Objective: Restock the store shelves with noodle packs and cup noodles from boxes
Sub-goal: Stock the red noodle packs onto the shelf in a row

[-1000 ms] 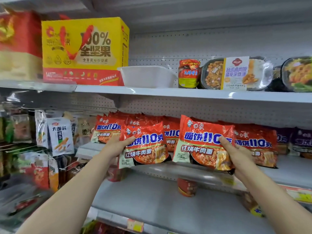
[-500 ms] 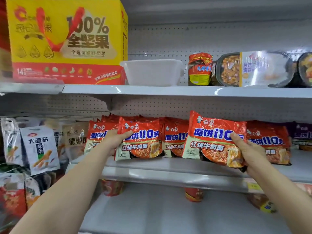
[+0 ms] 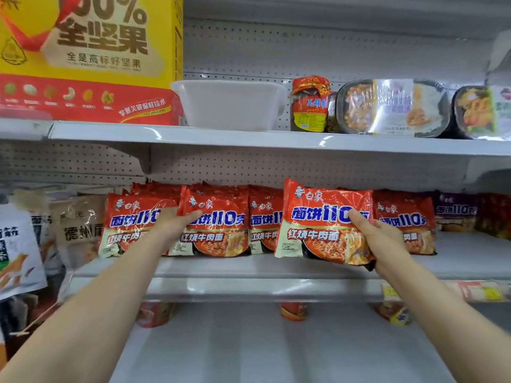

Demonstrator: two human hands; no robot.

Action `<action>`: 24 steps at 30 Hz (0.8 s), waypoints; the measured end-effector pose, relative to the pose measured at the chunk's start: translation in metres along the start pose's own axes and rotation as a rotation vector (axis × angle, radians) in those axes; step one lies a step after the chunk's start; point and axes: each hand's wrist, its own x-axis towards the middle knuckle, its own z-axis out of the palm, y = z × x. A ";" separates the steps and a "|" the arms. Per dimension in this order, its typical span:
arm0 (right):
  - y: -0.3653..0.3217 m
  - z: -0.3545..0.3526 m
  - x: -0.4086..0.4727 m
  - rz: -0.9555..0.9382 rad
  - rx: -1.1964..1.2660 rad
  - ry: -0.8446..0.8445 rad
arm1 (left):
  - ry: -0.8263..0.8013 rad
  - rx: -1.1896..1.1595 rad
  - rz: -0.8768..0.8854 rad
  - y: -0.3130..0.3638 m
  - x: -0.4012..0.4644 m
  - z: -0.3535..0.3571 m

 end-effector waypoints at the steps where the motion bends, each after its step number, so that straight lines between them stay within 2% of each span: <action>1: 0.001 0.002 0.000 0.003 -0.006 0.001 | 0.020 -0.001 0.002 -0.003 0.001 0.002; 12: 0.005 0.003 -0.003 0.023 0.015 0.002 | 0.261 0.291 0.188 -0.015 -0.003 0.035; 16: 0.005 0.004 -0.003 0.028 0.036 0.009 | 0.439 0.585 0.349 -0.019 -0.014 0.048; 19: 0.004 0.008 -0.004 0.029 0.080 0.010 | 0.331 0.684 0.490 -0.023 -0.033 0.072; 22: 0.006 0.017 -0.004 0.031 0.073 0.000 | 0.210 0.746 0.440 -0.027 -0.036 0.086; 24: 0.008 0.022 -0.004 0.032 0.055 -0.012 | 0.191 0.802 0.398 -0.026 -0.035 0.088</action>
